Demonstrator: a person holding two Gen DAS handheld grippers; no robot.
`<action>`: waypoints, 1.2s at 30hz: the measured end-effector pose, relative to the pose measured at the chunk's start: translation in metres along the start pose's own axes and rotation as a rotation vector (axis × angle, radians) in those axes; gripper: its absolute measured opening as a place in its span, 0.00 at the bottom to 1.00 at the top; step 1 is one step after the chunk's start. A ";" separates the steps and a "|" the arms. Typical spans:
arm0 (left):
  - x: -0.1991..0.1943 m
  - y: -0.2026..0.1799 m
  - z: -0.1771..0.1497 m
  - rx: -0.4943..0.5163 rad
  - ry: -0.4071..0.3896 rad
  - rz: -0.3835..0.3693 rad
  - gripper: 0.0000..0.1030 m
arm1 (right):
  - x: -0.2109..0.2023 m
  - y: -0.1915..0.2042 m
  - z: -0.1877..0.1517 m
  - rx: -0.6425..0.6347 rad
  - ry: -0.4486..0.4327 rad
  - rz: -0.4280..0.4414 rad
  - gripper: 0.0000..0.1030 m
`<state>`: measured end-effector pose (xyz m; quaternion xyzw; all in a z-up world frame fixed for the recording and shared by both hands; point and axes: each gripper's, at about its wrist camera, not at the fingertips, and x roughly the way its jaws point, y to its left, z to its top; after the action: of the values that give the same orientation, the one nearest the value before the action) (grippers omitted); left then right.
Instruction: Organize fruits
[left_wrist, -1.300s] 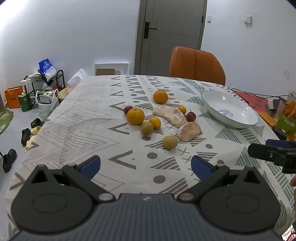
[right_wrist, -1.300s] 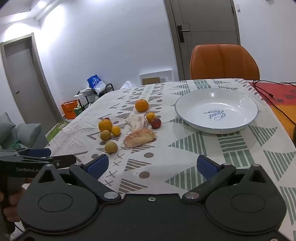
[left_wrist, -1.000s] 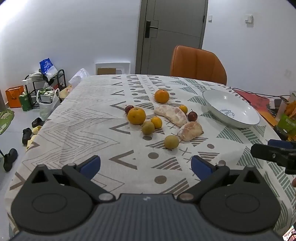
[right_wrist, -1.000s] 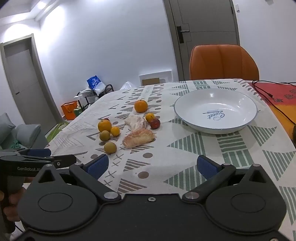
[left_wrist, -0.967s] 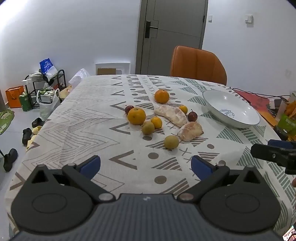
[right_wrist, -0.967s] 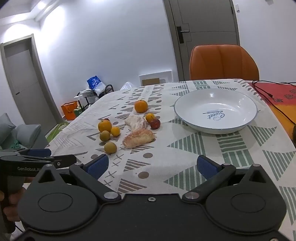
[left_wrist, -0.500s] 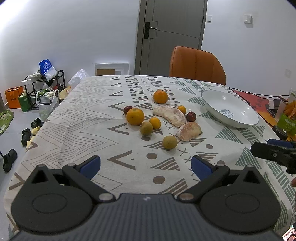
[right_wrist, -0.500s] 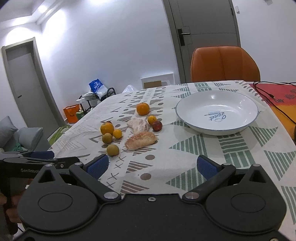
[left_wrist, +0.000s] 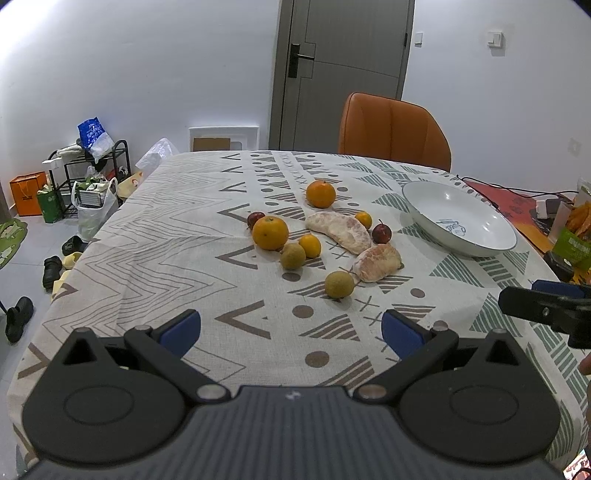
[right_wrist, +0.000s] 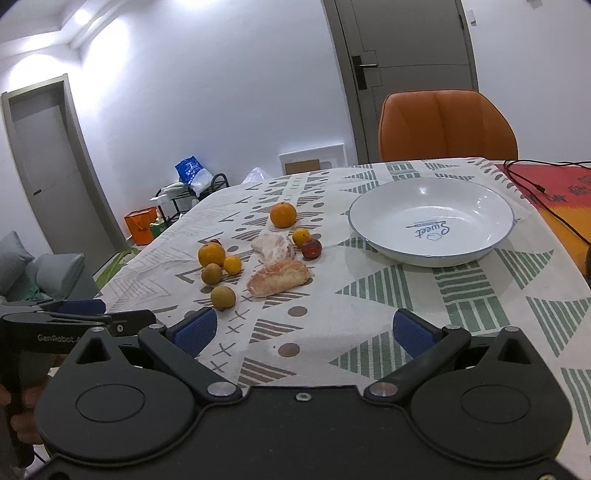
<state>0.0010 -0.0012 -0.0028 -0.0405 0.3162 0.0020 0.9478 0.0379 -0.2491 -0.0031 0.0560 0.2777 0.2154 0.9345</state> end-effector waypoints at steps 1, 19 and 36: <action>0.000 0.000 0.000 0.000 -0.001 0.001 1.00 | 0.000 0.000 0.000 0.000 0.002 -0.001 1.00; -0.002 0.000 0.002 0.002 -0.011 -0.002 1.00 | 0.001 -0.002 -0.002 -0.002 0.017 -0.015 1.00; -0.002 -0.003 0.005 0.005 -0.011 -0.005 1.00 | 0.003 -0.002 -0.001 -0.016 0.025 -0.021 1.00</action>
<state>0.0019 -0.0035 0.0025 -0.0389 0.3110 -0.0010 0.9496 0.0408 -0.2493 -0.0056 0.0431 0.2883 0.2087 0.9335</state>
